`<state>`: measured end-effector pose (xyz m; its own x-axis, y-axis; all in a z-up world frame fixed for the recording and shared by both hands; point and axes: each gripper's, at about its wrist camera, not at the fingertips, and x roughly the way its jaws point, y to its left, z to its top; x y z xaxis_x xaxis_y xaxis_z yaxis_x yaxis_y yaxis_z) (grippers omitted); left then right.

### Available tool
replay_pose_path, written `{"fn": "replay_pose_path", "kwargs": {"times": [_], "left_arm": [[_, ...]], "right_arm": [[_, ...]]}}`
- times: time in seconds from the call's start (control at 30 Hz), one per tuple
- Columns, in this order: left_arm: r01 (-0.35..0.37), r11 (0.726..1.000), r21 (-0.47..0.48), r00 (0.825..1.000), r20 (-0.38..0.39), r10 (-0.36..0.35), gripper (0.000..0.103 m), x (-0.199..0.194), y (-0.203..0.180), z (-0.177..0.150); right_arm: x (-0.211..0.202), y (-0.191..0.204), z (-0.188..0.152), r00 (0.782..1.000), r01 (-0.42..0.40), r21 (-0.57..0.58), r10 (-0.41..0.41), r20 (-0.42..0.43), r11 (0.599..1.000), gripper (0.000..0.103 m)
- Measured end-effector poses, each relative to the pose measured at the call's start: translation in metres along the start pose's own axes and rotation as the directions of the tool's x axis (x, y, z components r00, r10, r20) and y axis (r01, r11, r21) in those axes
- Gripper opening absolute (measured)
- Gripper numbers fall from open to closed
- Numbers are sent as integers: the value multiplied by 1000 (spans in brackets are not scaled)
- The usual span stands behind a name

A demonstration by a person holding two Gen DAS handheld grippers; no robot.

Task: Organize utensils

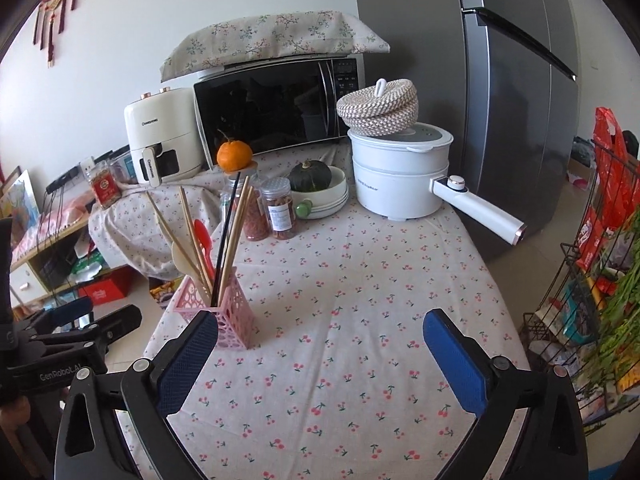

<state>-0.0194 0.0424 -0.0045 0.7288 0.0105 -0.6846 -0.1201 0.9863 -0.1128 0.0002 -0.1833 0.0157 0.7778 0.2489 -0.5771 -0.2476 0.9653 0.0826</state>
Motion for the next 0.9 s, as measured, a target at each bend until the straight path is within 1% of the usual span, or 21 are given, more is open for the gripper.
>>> {"fn": "replay_pose_path", "kwargs": {"times": [0.07,0.2,0.4,0.9], "left_arm": [[-8,1000,-3,1000,12,8,102,-2,-2,-2],[-22,1000,11,999,32,22,102,-3,-6,-3],[-8,1000,11,1000,29,8,102,0,-9,0],[2,1000,12,1000,28,-3,102,-1,-10,-3]], "right_arm": [[-3,-1,2,999,29,-20,-28,15,999,103],[-2,0,4,997,82,-47,-81,11,996,103],[10,0,2,997,63,-40,-64,-35,997,103],[18,4,0,996,73,-40,-76,-56,996,103]]}}
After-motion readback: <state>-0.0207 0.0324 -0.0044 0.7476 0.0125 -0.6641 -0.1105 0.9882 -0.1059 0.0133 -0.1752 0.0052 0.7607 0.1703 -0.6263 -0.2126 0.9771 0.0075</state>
